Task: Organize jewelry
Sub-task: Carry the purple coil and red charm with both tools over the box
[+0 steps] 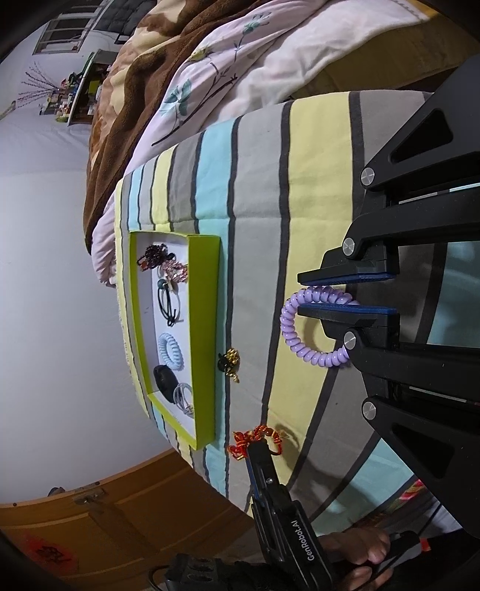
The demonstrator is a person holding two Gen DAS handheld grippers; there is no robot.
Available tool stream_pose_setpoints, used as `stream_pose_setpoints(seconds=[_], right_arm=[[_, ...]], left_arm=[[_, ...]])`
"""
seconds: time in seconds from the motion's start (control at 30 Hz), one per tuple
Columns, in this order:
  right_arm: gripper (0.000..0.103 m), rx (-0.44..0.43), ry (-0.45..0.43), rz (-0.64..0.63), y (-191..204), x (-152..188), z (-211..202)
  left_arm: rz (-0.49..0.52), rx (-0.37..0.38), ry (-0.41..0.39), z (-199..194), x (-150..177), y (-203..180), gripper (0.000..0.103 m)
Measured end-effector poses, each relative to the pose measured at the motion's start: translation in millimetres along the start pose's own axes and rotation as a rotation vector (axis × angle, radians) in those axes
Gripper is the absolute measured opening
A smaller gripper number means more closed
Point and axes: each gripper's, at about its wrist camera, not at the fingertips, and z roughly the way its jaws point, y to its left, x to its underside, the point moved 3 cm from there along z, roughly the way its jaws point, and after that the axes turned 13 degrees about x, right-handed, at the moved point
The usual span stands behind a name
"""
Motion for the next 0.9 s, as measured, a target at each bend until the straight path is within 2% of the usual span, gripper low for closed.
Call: stream_pose_setpoints(seconds=[0.23, 0.47, 0.67, 0.9], right_arm=[[0.01, 0.001, -0.038, -0.005, 2.6, -19.7, -4.5], [0.009, 0.01, -0.089, -0.011, 2.5, -52.4, -3.2], [0.009, 0.012, -0.109, -0.011, 1.8, -81.9, 8.6], [0.009, 0.023, -0.098, -0.018, 4.4, -105.9, 36.7]], left_arm=[[0.027, 0.001, -0.034, -9.3, -18.1, -2.4, 0.008], [0.055, -0.018, -0.064, -9.5, -52.5, 6.5, 0.008], [0.051, -0.026, -0.055, 5.6, -78.5, 21.4, 0.008], [0.046, -0.039, -0.018, 33.1, -93.5, 38.1, 0.008]])
